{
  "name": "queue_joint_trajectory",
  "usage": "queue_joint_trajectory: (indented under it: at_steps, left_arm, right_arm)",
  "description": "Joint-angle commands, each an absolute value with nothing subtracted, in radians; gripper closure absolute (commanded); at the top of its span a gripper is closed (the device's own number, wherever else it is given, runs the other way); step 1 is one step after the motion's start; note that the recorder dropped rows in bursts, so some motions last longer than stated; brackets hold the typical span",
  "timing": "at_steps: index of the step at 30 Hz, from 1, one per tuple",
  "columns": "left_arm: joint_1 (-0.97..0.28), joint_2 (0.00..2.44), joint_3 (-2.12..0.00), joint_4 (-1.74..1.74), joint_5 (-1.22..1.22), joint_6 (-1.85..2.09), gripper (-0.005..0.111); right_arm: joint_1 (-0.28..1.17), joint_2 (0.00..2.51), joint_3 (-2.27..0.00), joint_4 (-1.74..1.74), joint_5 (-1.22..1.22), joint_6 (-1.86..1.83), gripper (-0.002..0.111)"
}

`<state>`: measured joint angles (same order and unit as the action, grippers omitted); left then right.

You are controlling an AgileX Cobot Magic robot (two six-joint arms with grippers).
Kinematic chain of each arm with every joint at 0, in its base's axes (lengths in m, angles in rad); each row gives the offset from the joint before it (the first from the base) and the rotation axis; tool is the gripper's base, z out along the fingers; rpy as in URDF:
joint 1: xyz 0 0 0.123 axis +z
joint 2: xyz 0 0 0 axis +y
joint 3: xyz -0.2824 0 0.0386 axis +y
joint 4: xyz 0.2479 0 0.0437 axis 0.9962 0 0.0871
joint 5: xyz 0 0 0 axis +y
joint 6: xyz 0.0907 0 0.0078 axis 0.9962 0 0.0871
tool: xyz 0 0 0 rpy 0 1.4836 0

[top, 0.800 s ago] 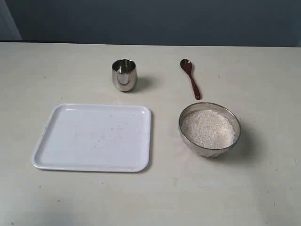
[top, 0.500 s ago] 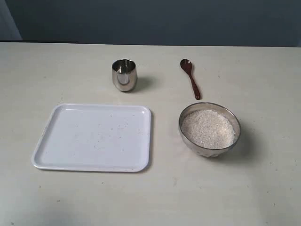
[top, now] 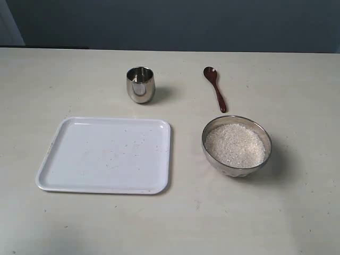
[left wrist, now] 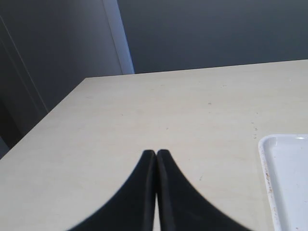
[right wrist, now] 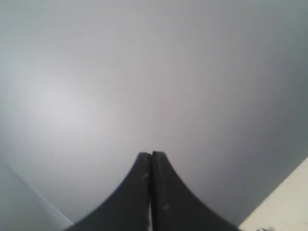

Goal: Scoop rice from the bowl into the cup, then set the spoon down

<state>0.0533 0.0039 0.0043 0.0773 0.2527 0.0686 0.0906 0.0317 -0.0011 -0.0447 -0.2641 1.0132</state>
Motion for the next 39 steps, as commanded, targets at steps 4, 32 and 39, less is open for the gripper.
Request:
queue_joint_trajectory:
  at_steps: [4, 32, 39]
  left_arm:
    - [0.046, 0.000, 0.000, 0.081, 0.239, 0.064, 0.106]
    - [0.046, 0.000, 0.000, 0.081, 0.239, 0.064, 0.106]
    - [0.046, 0.000, 0.000, 0.081, 0.239, 0.064, 0.106]
  right_arm:
    - [0.093, 0.027, 0.000, -0.168, -0.510, 1.235, 0.109]
    - [0.093, 0.052, -0.331, -0.505, -0.093, 1.231, 0.109]
    - [0.170, 0.254, -0.580, -0.478, 0.301, 0.830, 0.109]
